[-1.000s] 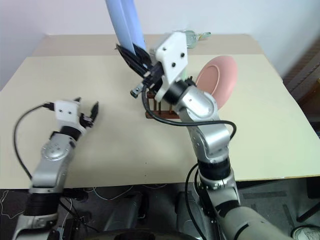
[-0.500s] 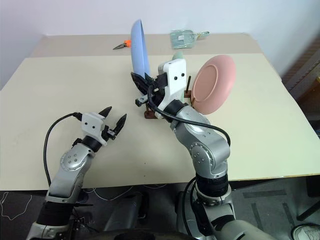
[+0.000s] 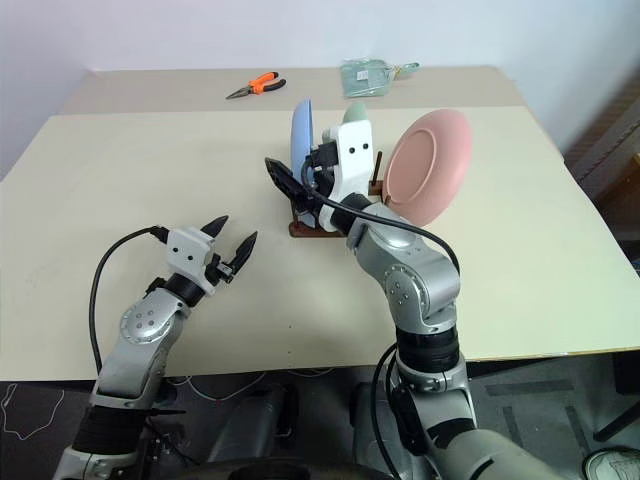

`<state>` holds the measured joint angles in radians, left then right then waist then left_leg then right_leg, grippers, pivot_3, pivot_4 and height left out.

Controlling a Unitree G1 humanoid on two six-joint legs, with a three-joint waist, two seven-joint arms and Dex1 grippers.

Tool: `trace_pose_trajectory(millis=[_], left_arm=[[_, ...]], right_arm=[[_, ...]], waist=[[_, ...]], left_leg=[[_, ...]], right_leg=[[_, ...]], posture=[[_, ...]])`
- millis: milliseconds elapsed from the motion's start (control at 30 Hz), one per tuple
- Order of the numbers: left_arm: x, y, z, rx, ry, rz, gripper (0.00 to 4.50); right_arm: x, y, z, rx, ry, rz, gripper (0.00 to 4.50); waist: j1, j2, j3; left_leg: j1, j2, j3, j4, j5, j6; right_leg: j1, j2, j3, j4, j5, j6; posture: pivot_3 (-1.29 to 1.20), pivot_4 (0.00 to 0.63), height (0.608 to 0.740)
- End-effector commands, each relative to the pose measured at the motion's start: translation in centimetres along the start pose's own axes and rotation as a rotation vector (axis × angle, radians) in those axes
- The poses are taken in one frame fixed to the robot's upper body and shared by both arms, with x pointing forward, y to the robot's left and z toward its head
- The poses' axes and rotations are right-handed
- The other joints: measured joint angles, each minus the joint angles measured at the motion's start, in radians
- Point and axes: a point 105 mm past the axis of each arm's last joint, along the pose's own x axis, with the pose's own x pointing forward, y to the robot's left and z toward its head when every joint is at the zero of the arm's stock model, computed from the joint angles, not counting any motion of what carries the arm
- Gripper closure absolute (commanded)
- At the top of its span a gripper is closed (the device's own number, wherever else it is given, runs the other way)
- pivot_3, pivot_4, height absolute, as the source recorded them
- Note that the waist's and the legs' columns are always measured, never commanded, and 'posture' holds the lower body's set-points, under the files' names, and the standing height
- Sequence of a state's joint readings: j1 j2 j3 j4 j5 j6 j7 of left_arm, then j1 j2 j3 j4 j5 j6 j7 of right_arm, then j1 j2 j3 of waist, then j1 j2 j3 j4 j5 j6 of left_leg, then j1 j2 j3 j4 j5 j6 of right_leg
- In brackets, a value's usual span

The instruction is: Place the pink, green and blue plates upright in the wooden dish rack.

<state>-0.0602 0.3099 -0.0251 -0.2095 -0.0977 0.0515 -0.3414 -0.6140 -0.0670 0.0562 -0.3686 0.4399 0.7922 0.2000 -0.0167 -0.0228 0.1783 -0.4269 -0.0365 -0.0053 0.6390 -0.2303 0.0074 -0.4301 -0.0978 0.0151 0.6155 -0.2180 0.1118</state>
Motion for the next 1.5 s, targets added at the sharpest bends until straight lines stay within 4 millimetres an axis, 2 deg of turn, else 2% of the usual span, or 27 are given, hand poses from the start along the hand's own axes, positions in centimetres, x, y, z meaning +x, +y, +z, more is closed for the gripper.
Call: trace_pose_trajectory(millis=[33,333,400,467,533,633,667,767,800,900,967,1133,1300,1433,1500], left_arm=[[0.1,-0.3,1.2,0.011,-0.049,-0.013,1.43],[0.4,-0.9,1.2,-0.004,-0.053,-0.035,1.43],[0.4,-0.9,1.2,-0.005,-0.054,-0.036,1.43],[0.5,-0.7,1.1,-0.006,-0.053,-0.034,1.43],[0.6,-0.8,1.0,-0.008,-0.053,-0.042,1.43],[0.8,-1.3,0.9,-0.015,-0.055,-0.071,1.43],[0.9,-1.6,0.9,-0.020,-0.059,-0.091,1.43],[1.3,-2.9,1.0,-0.043,-0.065,-0.172,1.43],[1.4,-3.4,1.0,-0.049,-0.066,-0.203,1.43],[1.5,-4.6,1.1,-0.077,-0.065,-0.282,1.43],[1.5,-5.2,1.2,-0.091,-0.061,-0.325,1.43],[1.5,-5.7,1.4,-0.089,-0.058,-0.369,1.43],[1.2,-5.4,1.1,-0.076,-0.046,-0.363,1.43],[1.1,-5.5,1.1,-0.076,-0.043,-0.359,1.43],[1.1,-5.6,1.1,-0.075,-0.042,-0.359,1.43]], right_arm=[[0.2,0.4,2.0,-0.139,-0.065,0.016,1.49],[0.3,-0.5,4.7,-0.348,-0.138,-0.021,1.49],[-0.5,-1.2,7.5,-0.438,-0.223,-0.038,1.49],[-2.0,-3.1,10.5,-0.473,-0.297,-0.098,1.49],[-4.2,-6.2,12.3,-0.536,-0.300,-0.197,1.49],[-7.0,-10.0,13.1,-0.638,-0.223,-0.332,2.30],[-8.3,-11.5,12.9,-0.677,-0.175,-0.386,2.66],[-11.7,-14.6,12.1,-0.787,-0.036,-0.510,4.21],[-12.7,-15.4,11.6,-0.817,0.016,-0.544,4.40],[-14.6,-16.9,9.0,-0.924,0.205,-0.564,4.40],[-15.1,-17.2,7.5,-0.943,0.279,-0.552,4.40],[-14.1,-15.4,4.8,-0.921,0.313,-0.419,4.40],[-12.4,-13.1,5.6,-0.892,0.211,-0.328,4.40],[-12.0,-12.6,5.7,-0.875,0.200,-0.292,4.40],[-12.2,-12.9,5.6,-0.879,0.216,-0.300,4.40]], waist=[[0.000,0.000,0.000],[0.002,0.000,0.000],[0.003,0.000,0.000],[0.006,0.000,0.000],[0.012,0.000,0.000],[0.020,0.000,0.000],[0.022,0.000,0.000],[0.027,0.000,0.000],[0.028,0.001,0.001],[0.025,0.002,0.001],[0.021,0.003,0.001],[0.012,0.005,0.001],[0.009,0.005,0.001],[0.010,0.005,0.001],[0.012,0.005,0.002]], left_leg=[[0.000,0.000,0.000,0.000,0.000,0.000],[0.000,0.000,0.000,0.000,0.000,0.000],[0.000,0.000,0.000,0.000,0.000,0.000],[0.000,0.000,0.000,0.000,0.000,0.000],[0.000,-0.001,0.000,0.001,0.000,0.000],[0.000,-0.001,0.000,0.001,-0.001,0.002],[0.000,-0.001,0.001,0.001,-0.001,0.002],[0.000,0.000,0.001,0.001,-0.001,0.002],[0.000,0.000,0.002,0.001,-0.001,0.002],[0.000,0.000,0.003,0.002,-0.001,0.002],[0.000,0.000,0.003,0.002,-0.001,0.002],[0.000,0.001,0.003,0.006,-0.001,0.003],[0.000,0.001,0.003,0.007,-0.001,0.003],[0.000,0.001,0.003,0.007,-0.001,0.004],[0.000,0.001,0.003,0.007,-0.001,0.004]], right_leg=[[0.000,0.000,0.000,0.000,0.000,0.000],[0.000,0.000,0.000,0.000,0.000,0.000],[0.000,0.000,0.000,0.000,0.000,0.000],[0.001,0.000,-0.001,-0.001,0.000,0.000],[0.002,0.000,-0.001,-0.001,0.000,0.000],[0.003,0.000,-0.002,-0.004,0.000,0.000],[0.003,-0.001,-0.002,-0.004,0.000,0.000],[0.003,-0.001,-0.002,-0.004,0.000,0.000],[0.003,-0.001,-0.002,-0.004,0.000,0.000],[0.003,-0.001,0.000,-0.004,-0.001,-0.001],[0.003,0.000,0.000,-0.004,-0.001,-0.001],[0.004,0.001,0.000,-0.003,-0.001,0.000],[0.004,0.002,0.000,-0.003,-0.001,0.000],[0.005,0.002,-0.001,-0.003,-0.001,0.000],[0.005,0.002,-0.001,-0.003,-0.001,0.000]], posture=[[0.00,0.150,0.738],[0.00,0.150,0.738],[0.00,0.150,0.738],[0.00,0.150,0.738],[0.00,0.150,0.738],[0.00,0.150,0.738],[0.00,0.150,0.738],[0.00,0.150,0.738],[0.00,0.150,0.738],[0.00,0.150,0.738],[0.00,0.150,0.738],[0.00,0.150,0.738],[0.00,0.150,0.738],[0.00,0.150,0.738],[0.00,0.150,0.738]])
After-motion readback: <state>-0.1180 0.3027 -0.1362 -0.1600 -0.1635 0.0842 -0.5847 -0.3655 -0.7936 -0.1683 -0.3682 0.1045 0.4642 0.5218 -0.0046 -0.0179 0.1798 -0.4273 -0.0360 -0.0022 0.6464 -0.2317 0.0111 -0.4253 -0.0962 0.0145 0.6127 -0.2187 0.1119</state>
